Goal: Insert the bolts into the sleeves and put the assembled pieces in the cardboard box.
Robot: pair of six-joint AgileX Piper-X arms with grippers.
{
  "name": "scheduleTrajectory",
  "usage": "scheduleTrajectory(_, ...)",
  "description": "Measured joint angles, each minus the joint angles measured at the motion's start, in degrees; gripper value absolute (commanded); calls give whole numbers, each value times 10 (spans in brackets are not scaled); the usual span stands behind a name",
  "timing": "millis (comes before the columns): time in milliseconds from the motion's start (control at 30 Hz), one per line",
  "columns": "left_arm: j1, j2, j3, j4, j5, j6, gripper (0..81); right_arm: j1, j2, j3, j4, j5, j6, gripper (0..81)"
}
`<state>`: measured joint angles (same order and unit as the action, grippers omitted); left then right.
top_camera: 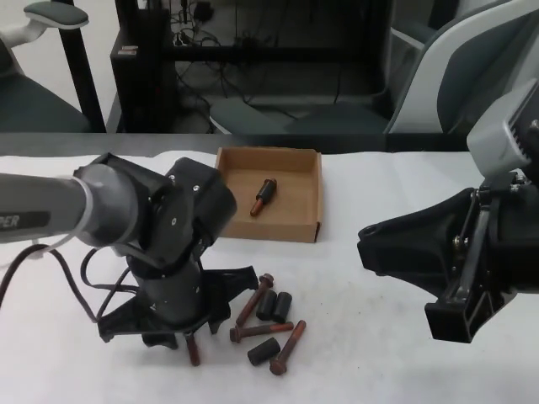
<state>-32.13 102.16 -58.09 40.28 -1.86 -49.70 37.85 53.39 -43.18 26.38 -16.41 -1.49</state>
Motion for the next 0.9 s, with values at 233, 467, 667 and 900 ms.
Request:
scheduleTrajectory(233,0,1,0,9,-19,46,11,0,0,0,0,0,0,4)
scheduleTrajectory(467,-3,1,0,6,-35,66,17,0,0,0,0,0,0,4)
scheduleTrajectory(667,-4,1,0,5,-38,101,17,0,0,0,0,0,0,4)
scheduleTrajectory(900,-5,-37,7,-30,-73,165,17,0,0,0,0,0,0,4)
